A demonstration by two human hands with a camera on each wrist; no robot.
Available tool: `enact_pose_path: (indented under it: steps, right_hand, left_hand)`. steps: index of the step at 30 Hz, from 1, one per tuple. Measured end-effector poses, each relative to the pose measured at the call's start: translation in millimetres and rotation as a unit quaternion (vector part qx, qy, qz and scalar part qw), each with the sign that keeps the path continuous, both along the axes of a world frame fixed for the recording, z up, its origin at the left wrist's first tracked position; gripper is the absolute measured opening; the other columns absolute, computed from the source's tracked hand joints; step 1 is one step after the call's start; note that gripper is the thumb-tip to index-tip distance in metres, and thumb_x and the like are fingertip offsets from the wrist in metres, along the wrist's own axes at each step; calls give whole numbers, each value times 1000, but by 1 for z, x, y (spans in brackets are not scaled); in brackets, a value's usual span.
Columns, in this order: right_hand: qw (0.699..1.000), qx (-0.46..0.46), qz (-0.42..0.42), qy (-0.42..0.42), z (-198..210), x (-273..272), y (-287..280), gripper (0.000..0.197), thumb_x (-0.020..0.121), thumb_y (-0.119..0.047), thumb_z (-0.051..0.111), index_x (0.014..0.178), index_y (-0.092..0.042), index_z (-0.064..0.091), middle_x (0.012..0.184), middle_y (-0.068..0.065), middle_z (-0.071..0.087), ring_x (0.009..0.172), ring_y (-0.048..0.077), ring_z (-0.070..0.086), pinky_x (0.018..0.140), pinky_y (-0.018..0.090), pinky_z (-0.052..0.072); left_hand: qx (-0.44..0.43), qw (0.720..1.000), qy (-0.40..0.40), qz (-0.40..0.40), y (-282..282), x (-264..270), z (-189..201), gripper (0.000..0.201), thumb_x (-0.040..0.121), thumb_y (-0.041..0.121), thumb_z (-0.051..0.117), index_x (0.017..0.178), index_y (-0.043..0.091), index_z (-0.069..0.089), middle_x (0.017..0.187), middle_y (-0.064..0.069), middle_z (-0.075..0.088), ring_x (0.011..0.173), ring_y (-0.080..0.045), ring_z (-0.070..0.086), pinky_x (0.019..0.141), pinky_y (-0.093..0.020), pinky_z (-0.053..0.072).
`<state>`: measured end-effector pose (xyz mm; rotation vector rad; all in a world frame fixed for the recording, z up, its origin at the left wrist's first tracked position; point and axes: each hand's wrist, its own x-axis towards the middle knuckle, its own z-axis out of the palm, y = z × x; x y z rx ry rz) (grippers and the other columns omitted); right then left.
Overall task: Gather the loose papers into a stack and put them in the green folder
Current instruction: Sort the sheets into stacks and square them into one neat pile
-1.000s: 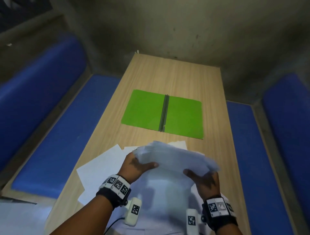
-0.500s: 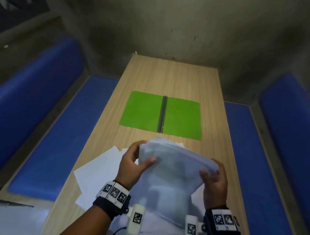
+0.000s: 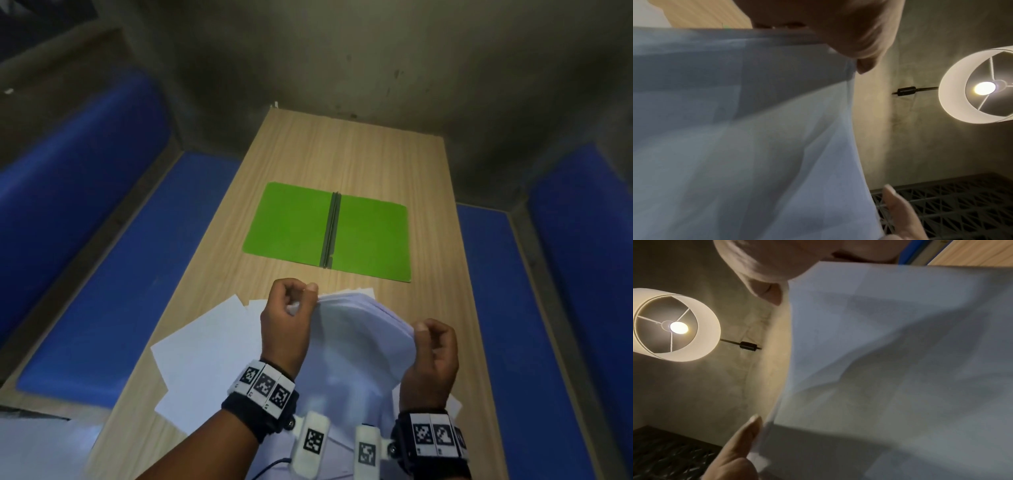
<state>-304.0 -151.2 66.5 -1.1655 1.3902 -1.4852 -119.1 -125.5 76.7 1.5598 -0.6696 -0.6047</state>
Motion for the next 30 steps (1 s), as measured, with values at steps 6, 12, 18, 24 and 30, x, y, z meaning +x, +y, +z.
enact_pose_path:
  steps: [6,12,18,24,30]
  right_hand:
    - [999,28,-3,43,-7,-4,-9,14,89,-27,66,84,-14,64,80,3,64,77,19,60,72,40,52]
    - [999,23,25,9,-8,-11,-15,42,72,-56,66,74,-15,59,64,-5,57,60,9,51,55,22,46]
    - [979,103,175,14,-42,-31,-15,46,64,-1,85,102,-14,64,97,2,70,92,18,69,76,22,56]
    - [981,146,129,22,-31,-20,-11,24,71,-9,83,80,-24,66,71,-6,73,73,14,68,61,20,55]
    - [980,139,139,13,-26,-31,-10,30,69,11,77,89,-8,67,74,-11,75,66,0,68,58,13,52]
  left_hand:
    - [-33,991,44,-123,13,13,-24,65,57,40,88,113,29,56,94,-3,69,84,-14,67,74,-25,55]
    - [58,974,140,-167,20,26,-59,77,50,26,98,118,21,62,105,1,76,98,-15,72,75,-28,58]
    - [108,964,123,-209,21,29,-61,46,65,25,91,107,23,71,98,7,79,91,-14,74,71,-24,57]
    - [95,962,96,-237,14,23,-38,45,64,26,92,104,20,73,96,5,79,90,-13,75,74,-28,60]
    - [89,959,130,-235,21,30,-48,42,69,11,89,108,13,72,99,-2,79,91,-17,75,75,-29,59]
